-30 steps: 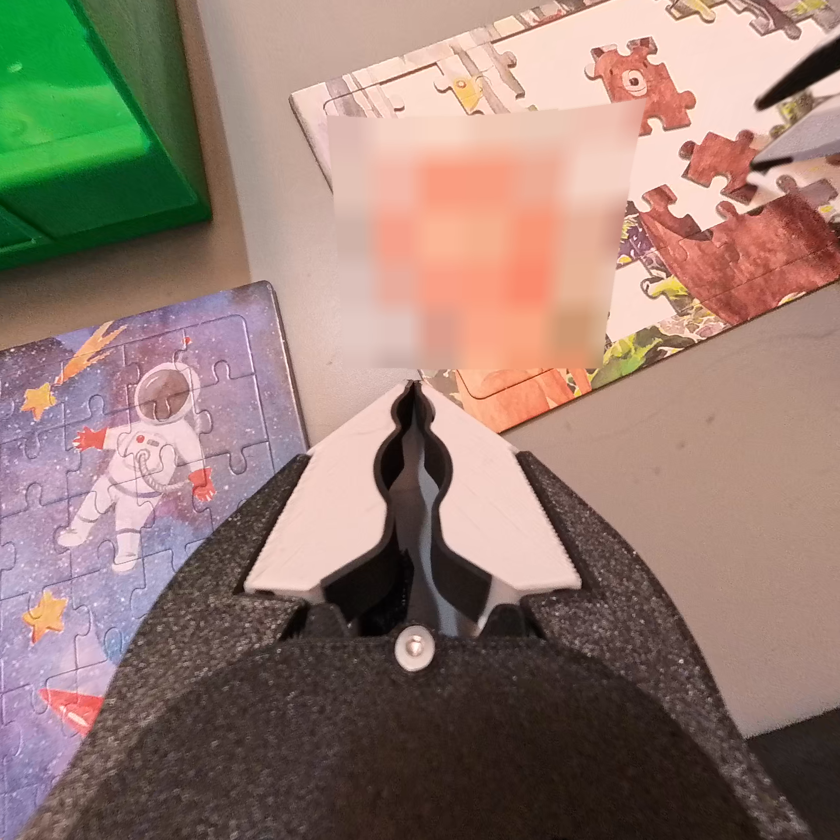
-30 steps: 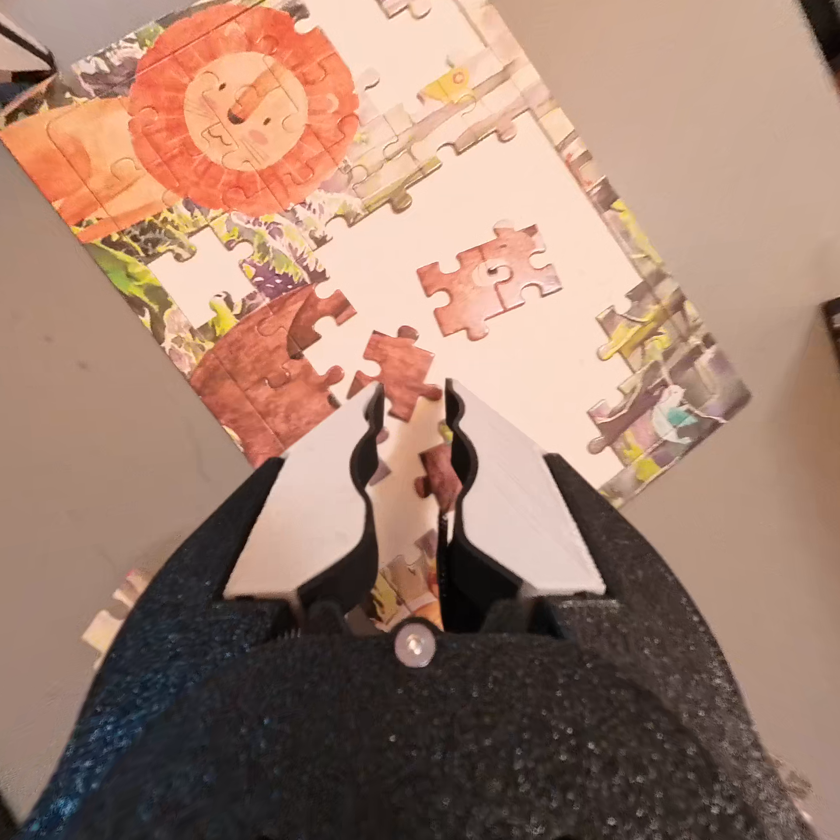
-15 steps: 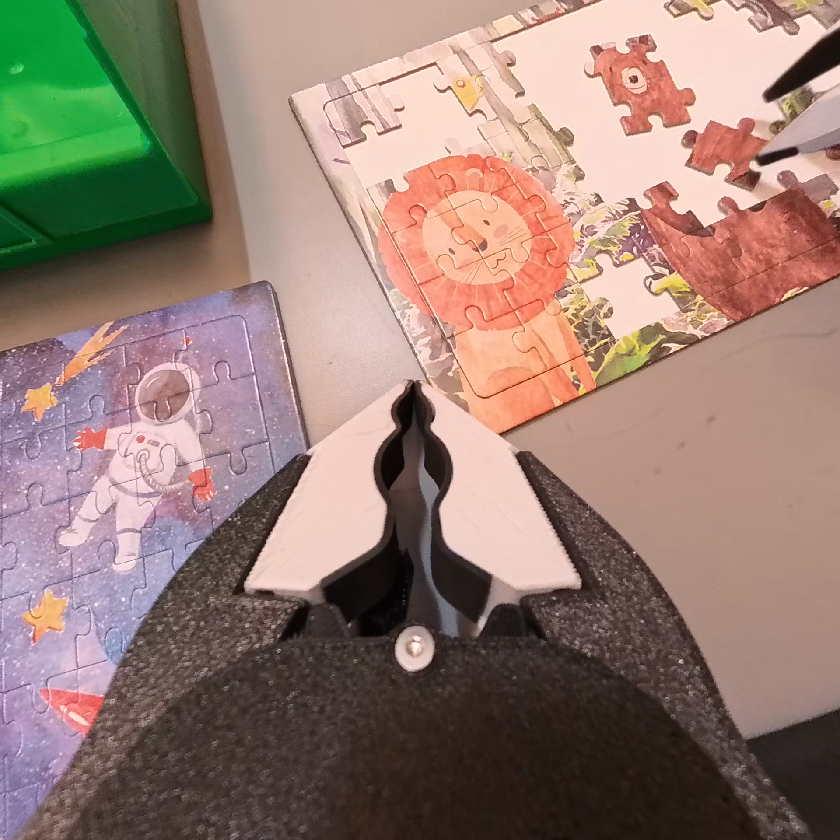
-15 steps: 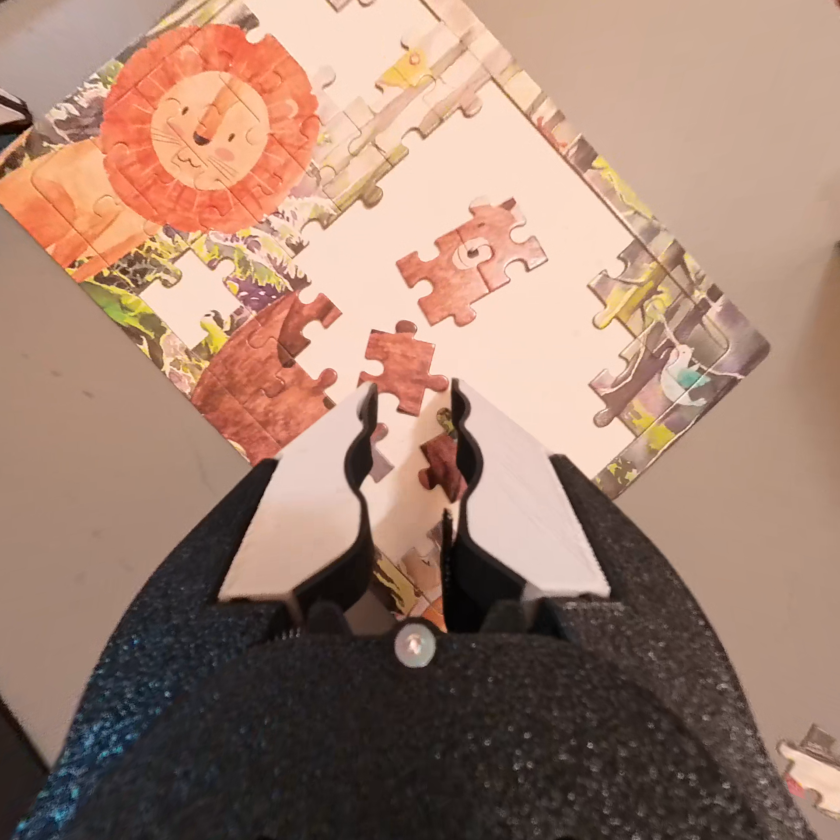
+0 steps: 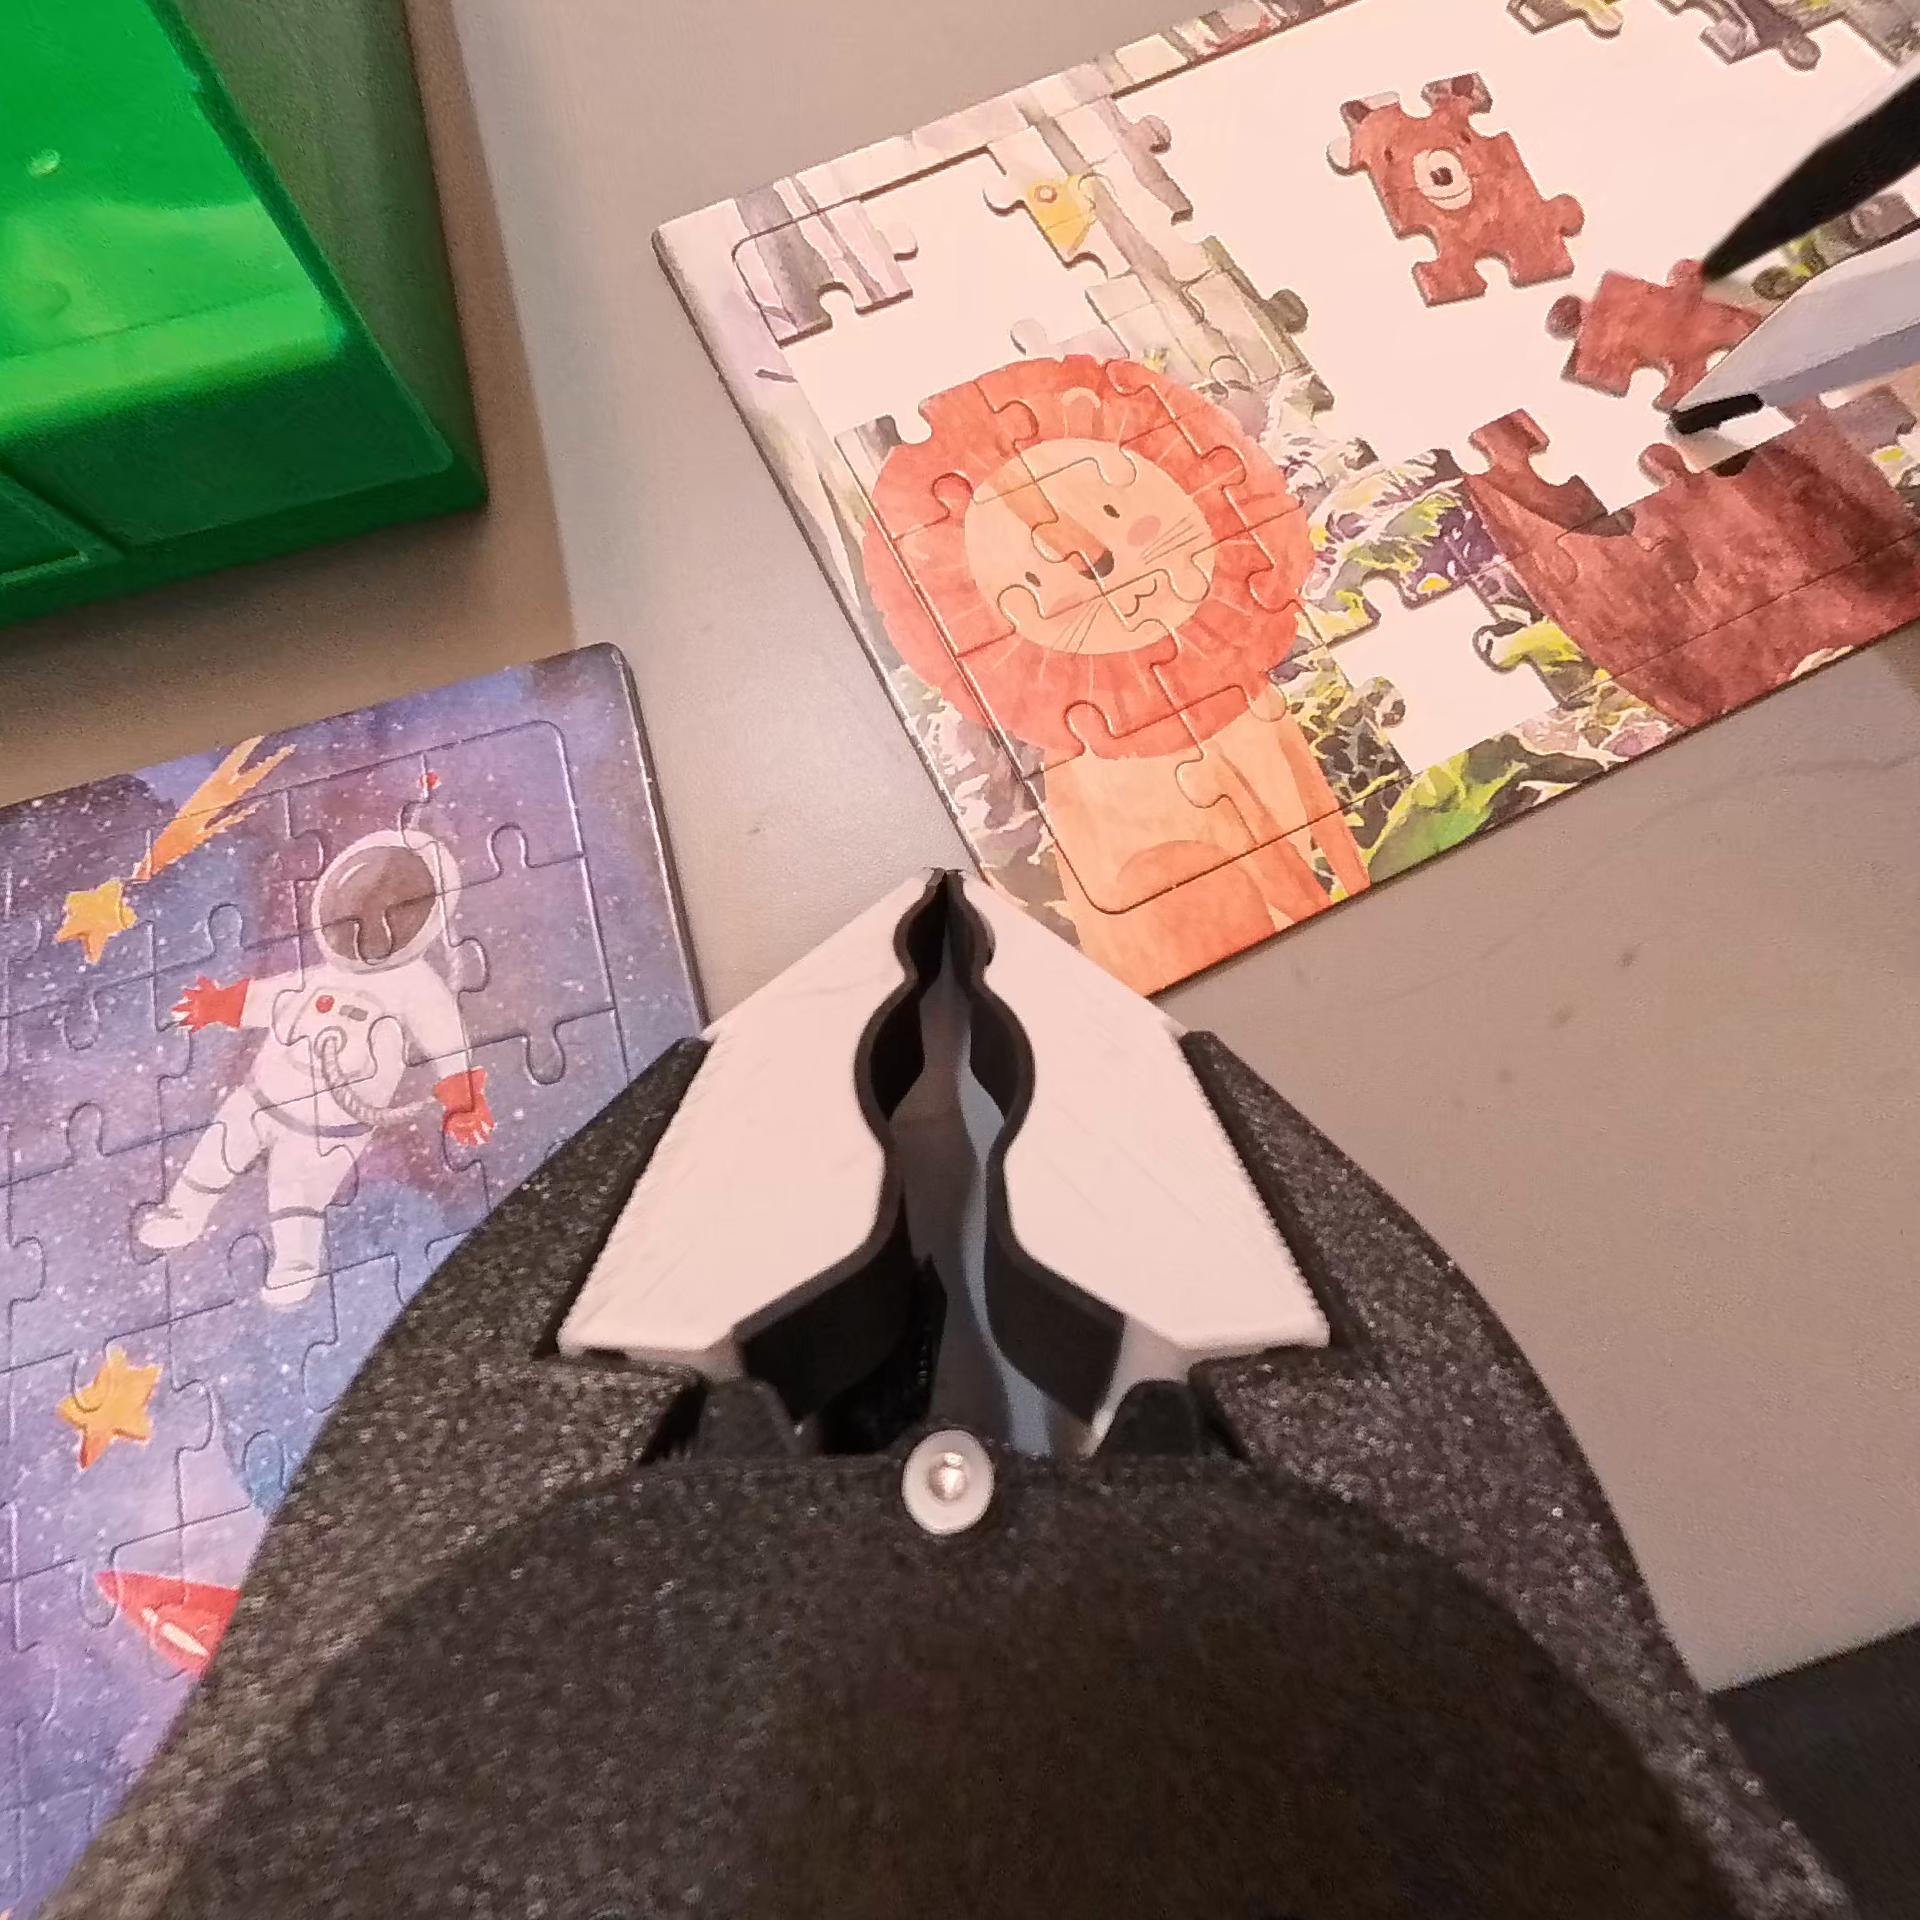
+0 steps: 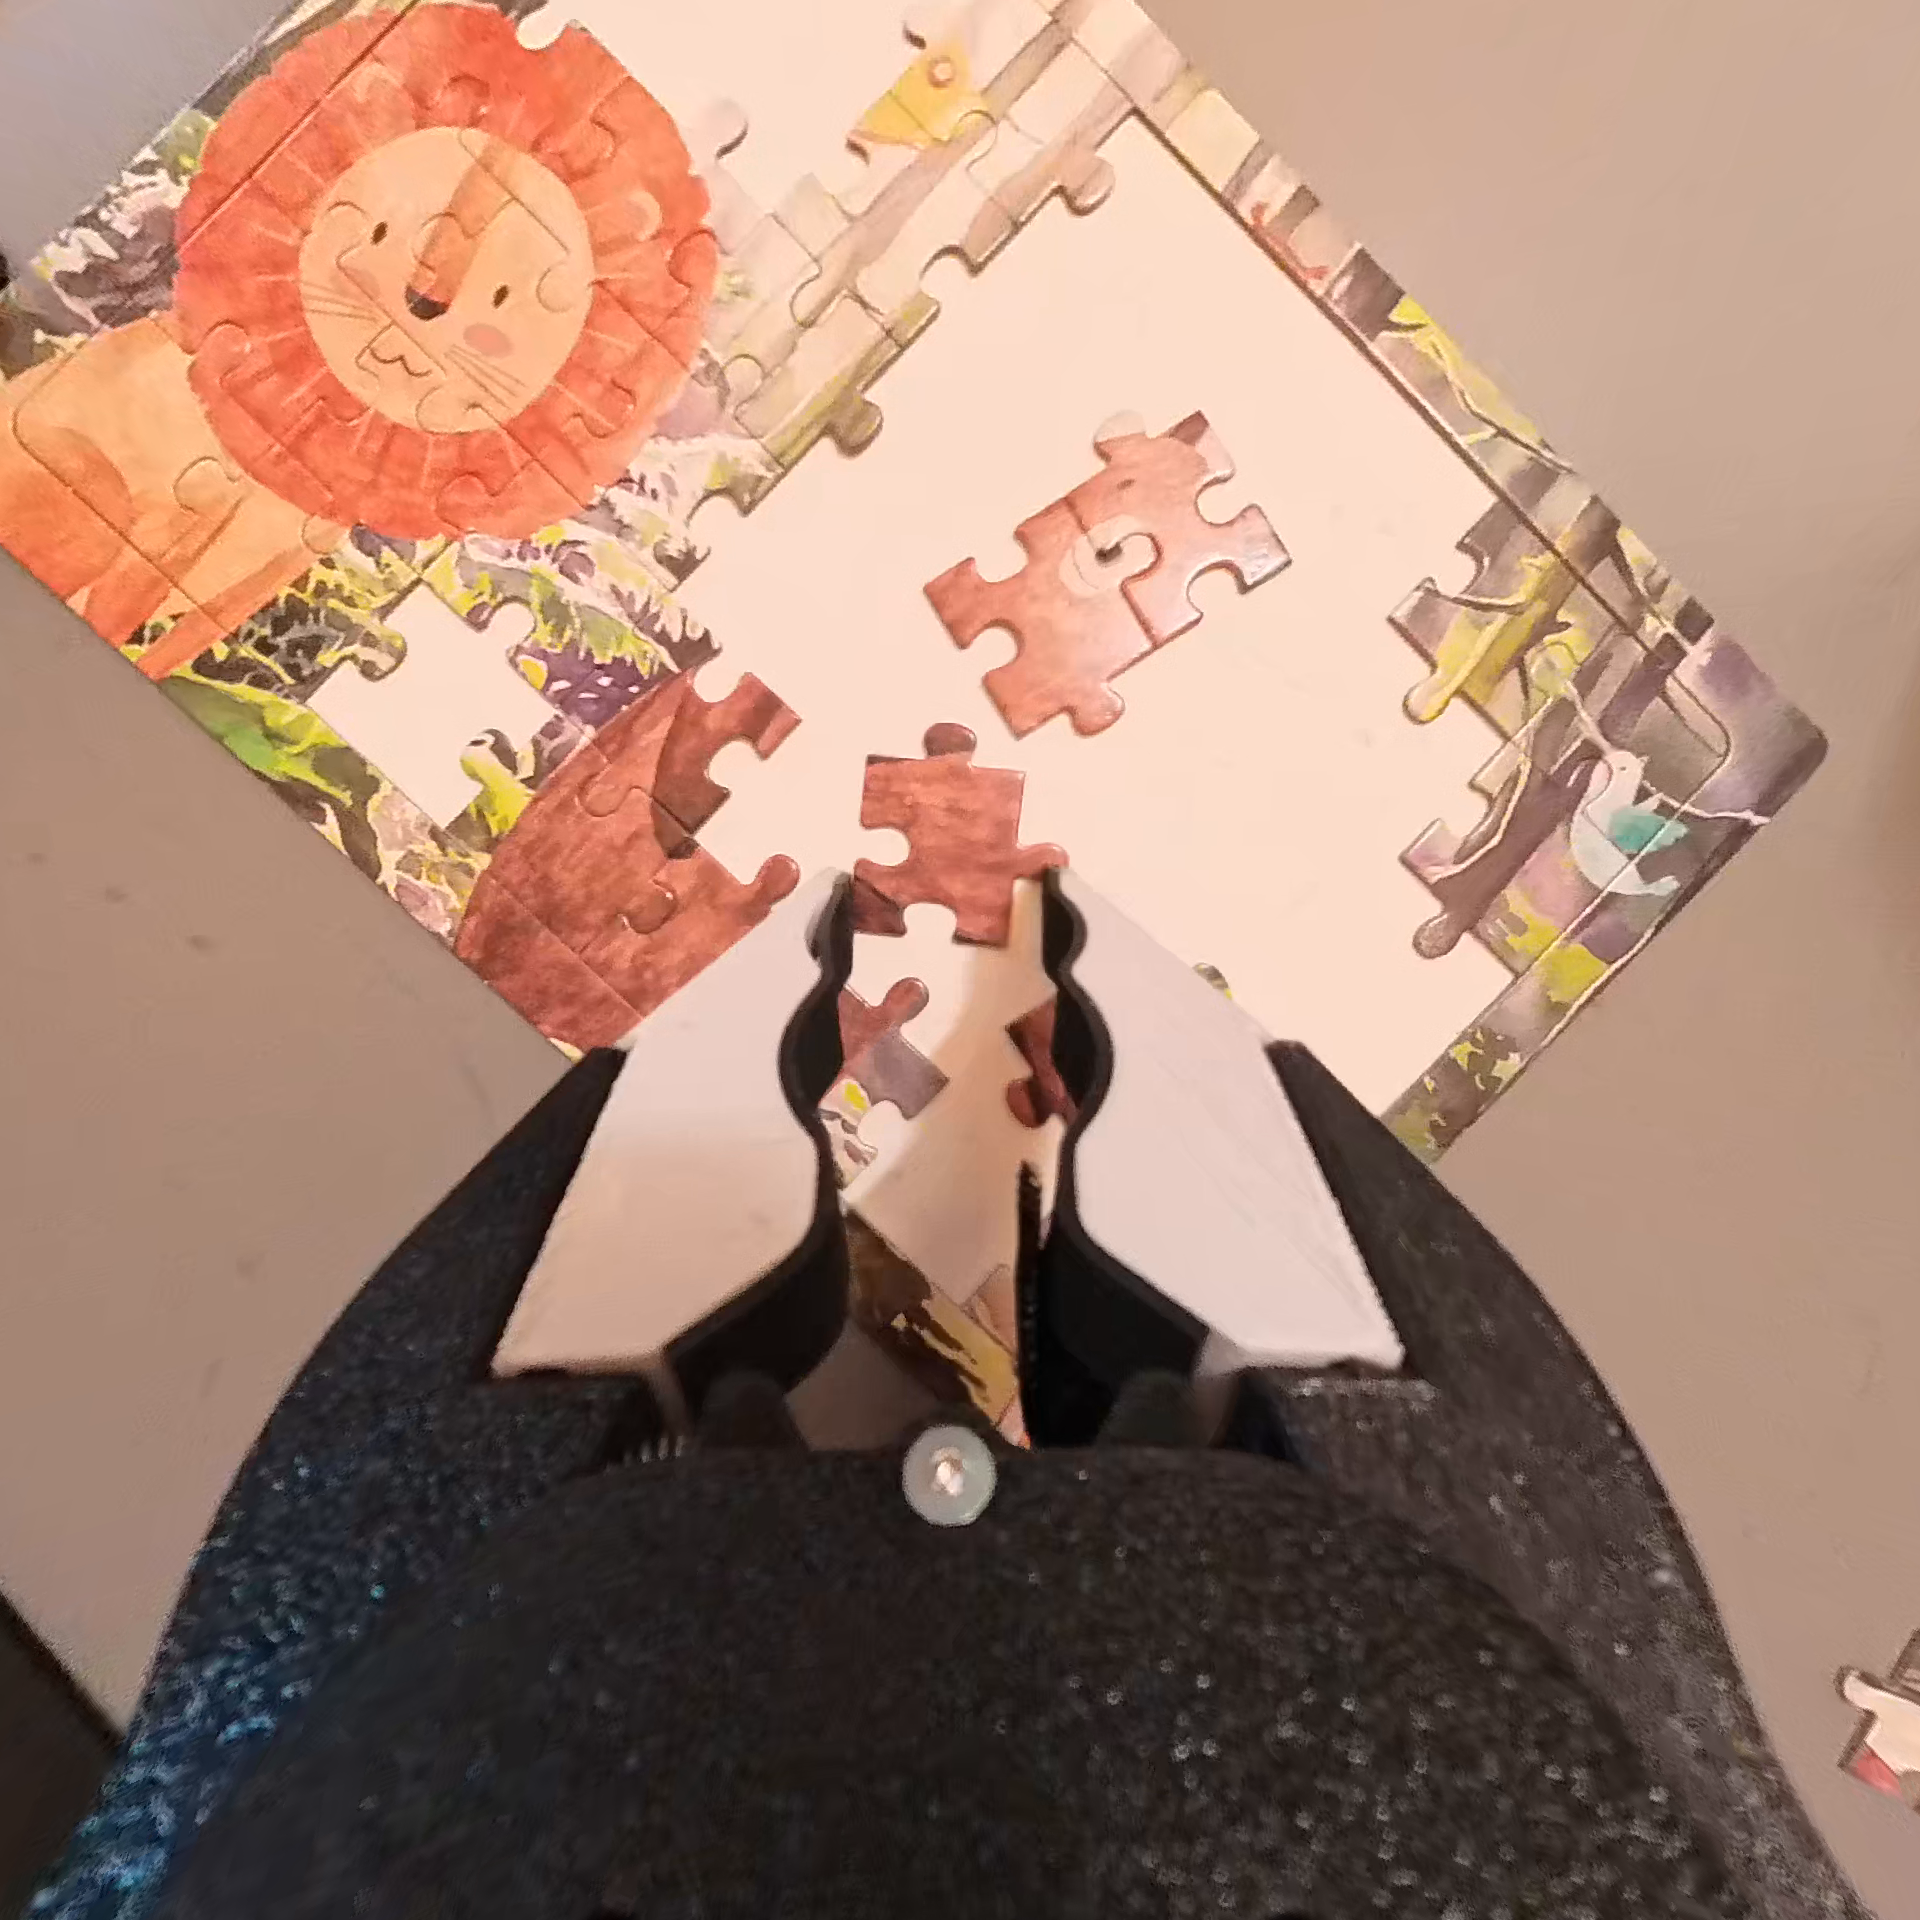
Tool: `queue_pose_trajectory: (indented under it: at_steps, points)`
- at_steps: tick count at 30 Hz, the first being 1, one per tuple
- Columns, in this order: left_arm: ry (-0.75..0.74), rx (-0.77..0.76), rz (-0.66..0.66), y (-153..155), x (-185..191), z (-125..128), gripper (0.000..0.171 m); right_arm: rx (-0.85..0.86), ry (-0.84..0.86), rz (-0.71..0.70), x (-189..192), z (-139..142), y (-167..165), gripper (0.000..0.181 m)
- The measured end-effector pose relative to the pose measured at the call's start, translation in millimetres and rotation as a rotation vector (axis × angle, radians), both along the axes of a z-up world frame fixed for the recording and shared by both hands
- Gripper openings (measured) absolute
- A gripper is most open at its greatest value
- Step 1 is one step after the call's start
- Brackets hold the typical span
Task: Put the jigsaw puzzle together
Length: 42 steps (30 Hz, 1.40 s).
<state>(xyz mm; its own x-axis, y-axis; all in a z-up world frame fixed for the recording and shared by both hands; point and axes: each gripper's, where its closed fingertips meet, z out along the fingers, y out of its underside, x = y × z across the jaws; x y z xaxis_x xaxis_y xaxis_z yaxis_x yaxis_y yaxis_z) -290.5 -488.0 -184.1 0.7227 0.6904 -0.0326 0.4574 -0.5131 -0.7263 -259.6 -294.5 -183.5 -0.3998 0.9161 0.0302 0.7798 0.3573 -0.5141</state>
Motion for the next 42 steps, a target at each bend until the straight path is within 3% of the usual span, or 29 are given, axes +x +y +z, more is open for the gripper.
queue_pose_trajectory:
  at_steps: [9,14,16,18,22,23,25,26,30,36,39,42]
  points:
    - [-0.011,0.011,0.000,0.2,-0.3,0.0,0.000,0.038,0.013,0.174,2.8,3.5,-0.8,0.029]
    - [-0.030,0.030,0.001,0.3,-0.3,0.2,0.000,0.009,0.056,0.428,6.5,20.8,-22.7,0.029]
    - [-0.032,0.032,0.001,0.3,-0.2,0.2,0.000,0.010,0.010,0.529,13.0,17.1,-27.8,0.001]
    - [-0.028,0.028,0.001,0.4,-0.2,0.1,0.000,0.052,-0.016,0.582,11.4,10.5,-24.0,0.000]
    - [-0.023,0.023,0.001,0.4,0.0,0.1,0.000,0.049,-0.069,0.604,7.7,8.2,-19.1,0.000]
    - [-0.023,0.023,0.001,0.4,0.0,0.1,0.000,-0.001,-0.057,0.596,4.7,14.5,-24.0,0.006]
    - [-0.023,0.023,0.001,0.5,0.1,0.2,0.000,-0.056,-0.022,0.576,-3.6,22.7,-30.9,0.039]
    - [-0.024,0.023,0.001,0.5,0.1,0.2,0.000,-0.047,-0.015,0.577,-7.1,21.4,-30.2,0.042]
    - [-0.031,0.030,0.001,0.6,0.3,0.3,0.000,0.059,-0.051,0.594,-13.6,0.5,-21.7,0.038]
    - [-0.037,0.037,0.001,0.7,0.3,0.3,0.000,0.039,-0.067,0.570,-18.2,-0.9,-19.6,0.038]
    - [-0.040,0.039,0.001,0.8,0.3,0.3,0.000,0.040,-0.087,0.582,-16.5,-1.4,-17.6,0.021]
    - [-0.041,0.040,0.001,0.7,0.4,0.3,0.000,0.050,-0.086,0.589,-16.4,-1.0,-17.4,0.021]
